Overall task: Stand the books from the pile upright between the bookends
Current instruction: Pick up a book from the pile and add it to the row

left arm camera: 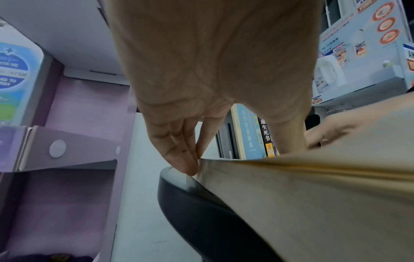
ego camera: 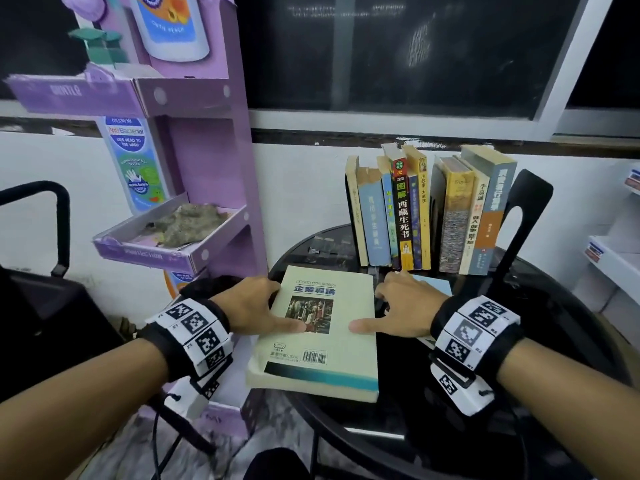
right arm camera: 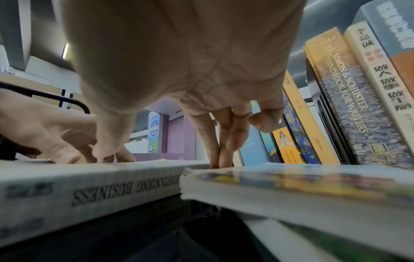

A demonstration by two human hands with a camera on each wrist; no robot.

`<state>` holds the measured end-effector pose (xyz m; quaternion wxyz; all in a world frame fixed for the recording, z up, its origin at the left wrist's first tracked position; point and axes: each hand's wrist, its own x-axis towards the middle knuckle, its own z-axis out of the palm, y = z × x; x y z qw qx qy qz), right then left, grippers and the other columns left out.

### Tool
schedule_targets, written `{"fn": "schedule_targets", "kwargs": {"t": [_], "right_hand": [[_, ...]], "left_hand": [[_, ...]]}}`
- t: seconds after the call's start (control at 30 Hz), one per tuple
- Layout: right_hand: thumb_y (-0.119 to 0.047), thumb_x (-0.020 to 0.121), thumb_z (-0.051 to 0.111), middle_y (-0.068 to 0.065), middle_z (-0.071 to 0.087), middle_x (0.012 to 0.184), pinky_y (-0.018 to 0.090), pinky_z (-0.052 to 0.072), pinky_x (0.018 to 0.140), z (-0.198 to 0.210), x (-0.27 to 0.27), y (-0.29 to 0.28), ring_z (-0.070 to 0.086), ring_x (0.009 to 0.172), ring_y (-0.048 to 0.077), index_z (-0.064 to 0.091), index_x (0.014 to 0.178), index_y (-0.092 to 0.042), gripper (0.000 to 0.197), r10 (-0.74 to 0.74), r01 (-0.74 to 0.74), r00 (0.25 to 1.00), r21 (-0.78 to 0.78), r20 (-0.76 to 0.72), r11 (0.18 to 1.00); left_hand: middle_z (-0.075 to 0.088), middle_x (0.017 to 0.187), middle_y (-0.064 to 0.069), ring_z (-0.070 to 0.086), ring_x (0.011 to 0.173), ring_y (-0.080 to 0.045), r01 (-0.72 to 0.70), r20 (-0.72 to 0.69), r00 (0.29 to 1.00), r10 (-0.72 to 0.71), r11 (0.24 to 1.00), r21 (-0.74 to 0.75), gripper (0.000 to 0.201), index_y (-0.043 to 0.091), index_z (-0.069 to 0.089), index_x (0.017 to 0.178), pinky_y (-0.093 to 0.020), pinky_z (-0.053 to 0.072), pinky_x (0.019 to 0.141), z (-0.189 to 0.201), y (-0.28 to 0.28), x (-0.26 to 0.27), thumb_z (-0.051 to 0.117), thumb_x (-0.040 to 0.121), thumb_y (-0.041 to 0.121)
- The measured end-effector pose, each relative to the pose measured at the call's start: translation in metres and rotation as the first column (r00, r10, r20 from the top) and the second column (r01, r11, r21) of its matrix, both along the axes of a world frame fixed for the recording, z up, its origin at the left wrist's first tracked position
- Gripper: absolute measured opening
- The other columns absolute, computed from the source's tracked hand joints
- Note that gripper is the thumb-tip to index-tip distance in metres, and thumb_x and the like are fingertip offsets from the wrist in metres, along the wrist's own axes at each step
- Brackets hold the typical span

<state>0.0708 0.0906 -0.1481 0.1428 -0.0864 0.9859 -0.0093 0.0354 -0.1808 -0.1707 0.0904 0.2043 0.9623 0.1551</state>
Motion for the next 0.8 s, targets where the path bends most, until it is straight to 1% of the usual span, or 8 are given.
{"fn": "schedule_targets", "kwargs": {"t": [0.07,0.1,0.2,0.33,0.43,0.53,0.67,0.8], "right_hand": [[-0.089,0.071,0.046,-0.002,0.044,0.1,0.048,0.042,0.096,-0.003,-0.004,0.0,0.038,0.106,0.02,0.056,0.105,-0.033,0.067,0.013,-0.013,0.999,0.001,0.042,1.0],[-0.089,0.071,0.046,-0.002,0.043,0.099,0.048,0.041,0.097,-0.005,-0.005,-0.001,0.037,0.106,0.02,0.056,0.108,-0.032,0.069,0.019,-0.019,0.998,-0.001,0.056,1.0],[-0.087,0.072,0.049,-0.001,0.043,0.104,0.047,0.042,0.097,-0.007,-0.007,-0.001,0.039,0.105,0.021,0.055,0.111,-0.036,0.065,0.03,-0.028,0.997,-0.029,0.075,0.999],[-0.088,0.069,0.051,0.0,0.044,0.113,0.048,0.04,0.1,-0.011,-0.011,-0.001,0.041,0.113,0.022,0.058,0.124,-0.039,0.074,0.053,-0.046,0.994,-0.077,0.092,0.996],[-0.089,0.069,0.05,0.0,0.044,0.112,0.049,0.038,0.1,-0.011,-0.014,-0.002,0.04,0.114,0.023,0.058,0.123,-0.041,0.072,0.06,-0.053,0.994,-0.074,0.09,0.996],[-0.085,0.075,0.048,0.0,0.043,0.11,0.049,0.036,0.099,-0.008,-0.014,-0.002,0.037,0.115,0.023,0.052,0.113,-0.044,0.056,0.055,-0.052,0.993,-0.03,0.106,0.998],[-0.084,0.078,0.044,0.002,0.039,0.11,0.049,0.034,0.099,-0.005,-0.017,-0.002,0.034,0.112,0.023,0.047,0.135,-0.034,0.076,0.084,-0.088,0.988,0.028,0.13,0.996],[-0.083,0.077,0.048,0.0,0.037,0.11,0.05,0.032,0.101,-0.008,-0.018,-0.001,0.032,0.116,0.023,0.043,0.14,-0.046,0.073,0.098,-0.093,0.987,-0.042,0.128,0.995]], "left_hand": [[0.068,0.085,0.025,0.062,0.077,0.007,-0.012,0.036,0.999,0.012,1.0,0.011,0.042,0.041,0.061,0.09,-0.013,0.044,0.072,-0.002,0.0,-0.001,0.071,0.067,0.075],[0.069,0.087,0.025,0.063,0.079,0.007,-0.014,0.053,0.998,0.013,1.0,0.01,0.046,0.04,0.062,0.094,-0.015,0.045,0.074,-0.003,0.0,-0.001,0.071,0.067,0.076],[0.071,0.092,0.023,0.064,0.083,0.007,-0.018,0.087,0.996,0.017,1.0,0.011,0.049,0.039,0.064,0.095,-0.017,0.047,0.077,-0.004,-0.002,-0.001,0.071,0.065,0.077],[0.073,0.092,0.021,0.066,0.083,0.004,-0.01,0.096,0.995,0.008,1.0,0.023,0.054,0.035,0.068,0.097,-0.017,0.05,0.079,-0.005,-0.005,0.003,0.073,0.063,0.076],[0.075,0.091,0.017,0.069,0.079,0.002,-0.007,0.136,0.991,-0.002,0.998,0.066,0.05,0.034,0.069,0.097,-0.017,0.053,0.075,-0.007,-0.009,0.006,0.074,0.066,0.073],[0.072,0.093,0.02,0.065,0.082,0.005,-0.031,0.132,0.991,0.022,0.997,0.072,0.05,0.033,0.069,0.104,-0.016,0.049,0.076,-0.009,-0.009,0.002,0.072,0.071,0.071],[0.067,0.083,0.026,0.061,0.08,0.009,-0.104,0.168,0.982,0.088,0.99,0.092,0.035,0.041,0.065,0.088,-0.016,0.046,0.076,-0.01,0.001,-0.006,0.07,0.071,0.071],[0.064,0.08,0.026,0.06,0.078,0.006,-0.097,0.173,0.982,0.077,0.989,0.112,0.026,0.042,0.059,0.078,-0.017,0.045,0.076,-0.004,0.009,-0.011,0.071,0.076,0.065]]}}
